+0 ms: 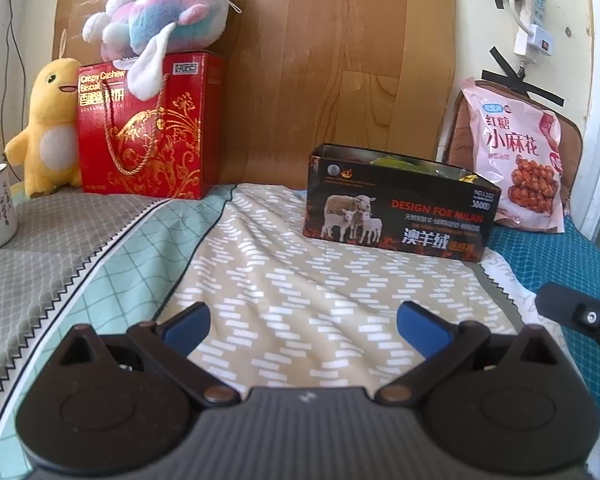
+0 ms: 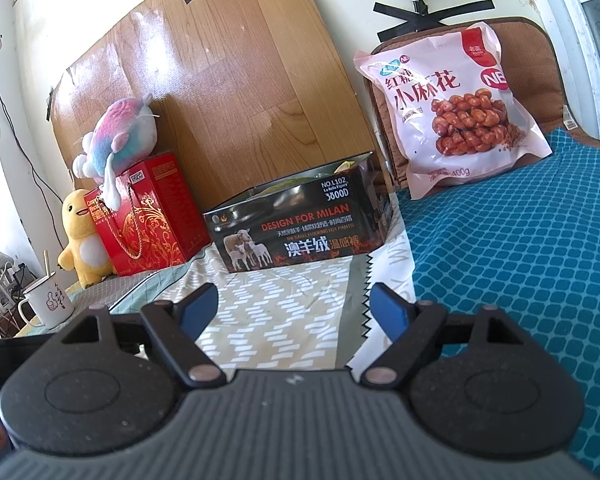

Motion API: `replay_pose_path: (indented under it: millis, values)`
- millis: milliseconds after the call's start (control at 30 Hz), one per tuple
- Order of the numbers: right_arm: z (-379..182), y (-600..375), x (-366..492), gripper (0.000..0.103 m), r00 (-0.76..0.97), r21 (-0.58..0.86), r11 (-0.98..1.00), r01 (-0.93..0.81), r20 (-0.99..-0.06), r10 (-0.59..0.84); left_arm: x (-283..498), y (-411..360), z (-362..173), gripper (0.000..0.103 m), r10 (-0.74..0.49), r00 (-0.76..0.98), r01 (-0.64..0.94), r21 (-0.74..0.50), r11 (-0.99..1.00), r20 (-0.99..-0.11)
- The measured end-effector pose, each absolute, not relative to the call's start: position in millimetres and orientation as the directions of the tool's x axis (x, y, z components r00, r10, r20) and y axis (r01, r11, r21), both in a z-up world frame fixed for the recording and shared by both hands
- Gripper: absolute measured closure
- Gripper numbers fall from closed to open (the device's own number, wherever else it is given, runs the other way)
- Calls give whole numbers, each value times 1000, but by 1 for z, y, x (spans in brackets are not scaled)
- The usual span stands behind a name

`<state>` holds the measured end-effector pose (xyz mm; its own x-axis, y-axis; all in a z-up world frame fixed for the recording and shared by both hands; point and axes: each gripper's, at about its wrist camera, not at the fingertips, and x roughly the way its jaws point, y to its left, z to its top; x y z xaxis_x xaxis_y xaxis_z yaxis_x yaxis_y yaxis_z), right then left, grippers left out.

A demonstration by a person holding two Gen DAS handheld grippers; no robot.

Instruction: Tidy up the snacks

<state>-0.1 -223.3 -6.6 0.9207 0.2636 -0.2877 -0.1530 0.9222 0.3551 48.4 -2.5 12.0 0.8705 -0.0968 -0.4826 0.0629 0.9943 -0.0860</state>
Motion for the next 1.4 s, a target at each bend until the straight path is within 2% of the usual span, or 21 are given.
replay_pose_path:
  millis: [767,1133,1400]
  values:
    - [-7,-223,0,18,921,355,922,-153,-287,264,45,5,15,0,-126,879,70,-137,988,-459]
    - [-7,-223,0,18,921,355,922,-153,-287,263,43,12,17,0,-188,876,113,-191,975,-445]
    - [-7,-223,0,17,921,355,922,-154,-287,264,42,6,13,0,-188,855,121,-166,979,-484]
